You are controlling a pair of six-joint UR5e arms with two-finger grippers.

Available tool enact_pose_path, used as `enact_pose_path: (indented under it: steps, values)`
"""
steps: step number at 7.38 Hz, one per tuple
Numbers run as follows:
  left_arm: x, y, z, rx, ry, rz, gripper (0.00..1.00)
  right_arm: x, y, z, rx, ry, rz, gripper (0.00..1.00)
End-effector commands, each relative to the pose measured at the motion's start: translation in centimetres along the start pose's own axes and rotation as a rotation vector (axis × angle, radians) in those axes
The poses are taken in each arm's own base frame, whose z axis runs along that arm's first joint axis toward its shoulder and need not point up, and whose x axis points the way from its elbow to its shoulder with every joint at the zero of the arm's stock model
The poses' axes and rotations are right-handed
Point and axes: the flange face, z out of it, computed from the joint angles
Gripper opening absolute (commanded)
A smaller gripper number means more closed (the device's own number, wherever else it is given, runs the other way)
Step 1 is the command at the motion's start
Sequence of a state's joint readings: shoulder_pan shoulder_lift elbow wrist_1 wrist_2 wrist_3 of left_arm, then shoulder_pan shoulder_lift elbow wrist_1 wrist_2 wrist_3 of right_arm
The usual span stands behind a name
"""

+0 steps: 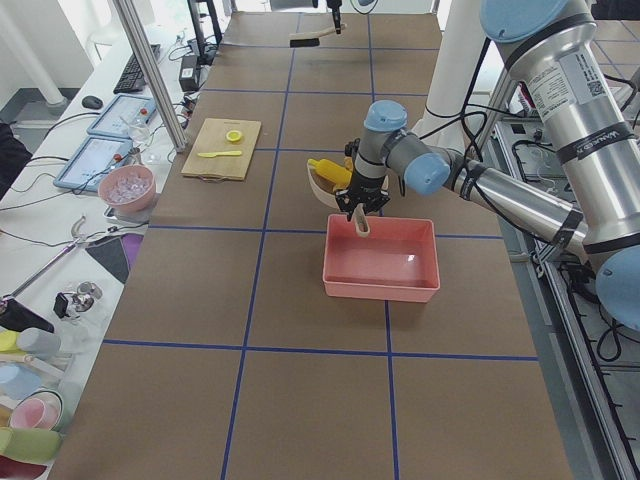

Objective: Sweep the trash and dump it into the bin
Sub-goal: 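Tip the dustpan over the pink bin with the left gripper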

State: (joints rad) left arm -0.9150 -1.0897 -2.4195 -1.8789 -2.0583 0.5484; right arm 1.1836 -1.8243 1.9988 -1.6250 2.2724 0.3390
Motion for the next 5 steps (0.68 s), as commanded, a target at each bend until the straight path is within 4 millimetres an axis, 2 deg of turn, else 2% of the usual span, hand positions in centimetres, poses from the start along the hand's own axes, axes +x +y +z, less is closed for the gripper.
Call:
enact_pose_path:
  steps: [1, 3, 4, 5]
  values:
    - [0.7, 2.5, 0.6, 0.005, -0.007, -0.003, 0.0, 1.2, 2.1, 0.8, -0.037, -0.015, 0.043, 0.0]
    - [1.5, 4.6, 1.6, 0.029, -0.006, 0.008, 0.0, 2.8, 4.1, 2.0, -0.03, -0.018, 0.033, 0.0]
    - [2.1, 6.3, 2.4, 0.046, -0.01, 0.015, 0.0, 3.2, 4.5, 2.3, -0.037, -0.016, 0.039, 0.0]
    - [2.6, 7.1, 2.6, 0.039, -0.004, 0.012, 0.0, 3.5, 4.9, 2.5, -0.044, -0.013, 0.045, 0.0]
